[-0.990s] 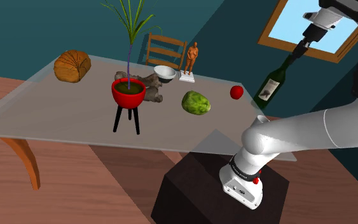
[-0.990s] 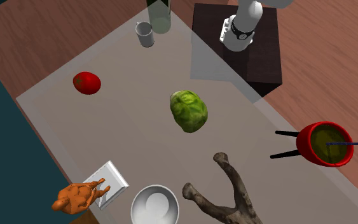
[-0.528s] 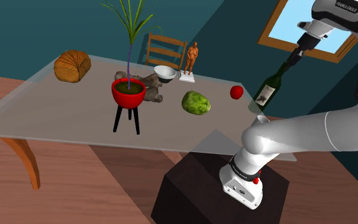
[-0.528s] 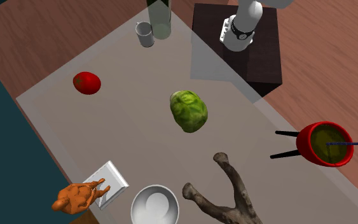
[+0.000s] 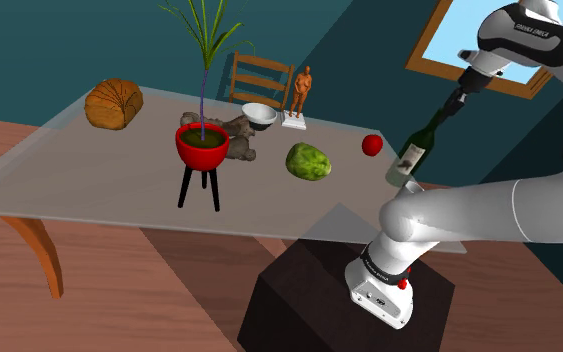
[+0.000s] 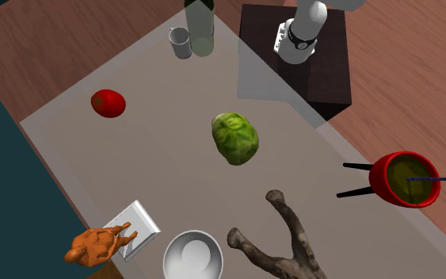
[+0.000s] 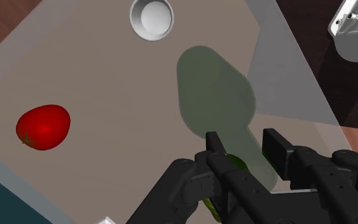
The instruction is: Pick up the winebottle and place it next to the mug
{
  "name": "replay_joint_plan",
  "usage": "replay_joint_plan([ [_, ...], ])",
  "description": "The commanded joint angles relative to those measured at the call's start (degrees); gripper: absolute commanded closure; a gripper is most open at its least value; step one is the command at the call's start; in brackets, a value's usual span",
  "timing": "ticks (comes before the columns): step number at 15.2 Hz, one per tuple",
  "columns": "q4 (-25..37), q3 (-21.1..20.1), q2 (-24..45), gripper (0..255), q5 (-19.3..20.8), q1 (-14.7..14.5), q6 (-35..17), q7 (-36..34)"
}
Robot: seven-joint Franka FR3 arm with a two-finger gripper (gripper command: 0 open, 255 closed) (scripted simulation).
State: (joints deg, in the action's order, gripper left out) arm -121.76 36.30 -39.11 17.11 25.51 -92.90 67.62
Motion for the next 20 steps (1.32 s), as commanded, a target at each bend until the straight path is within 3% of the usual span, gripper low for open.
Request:
replay_joint_plan([
  [1, -1.53, 0.40, -0.22, 255, 0.32, 0.15, -1.40, 0.01],
  [20, -15.97, 4.78, -1.16, 255, 3.87, 1.65, -15.18, -0.23],
])
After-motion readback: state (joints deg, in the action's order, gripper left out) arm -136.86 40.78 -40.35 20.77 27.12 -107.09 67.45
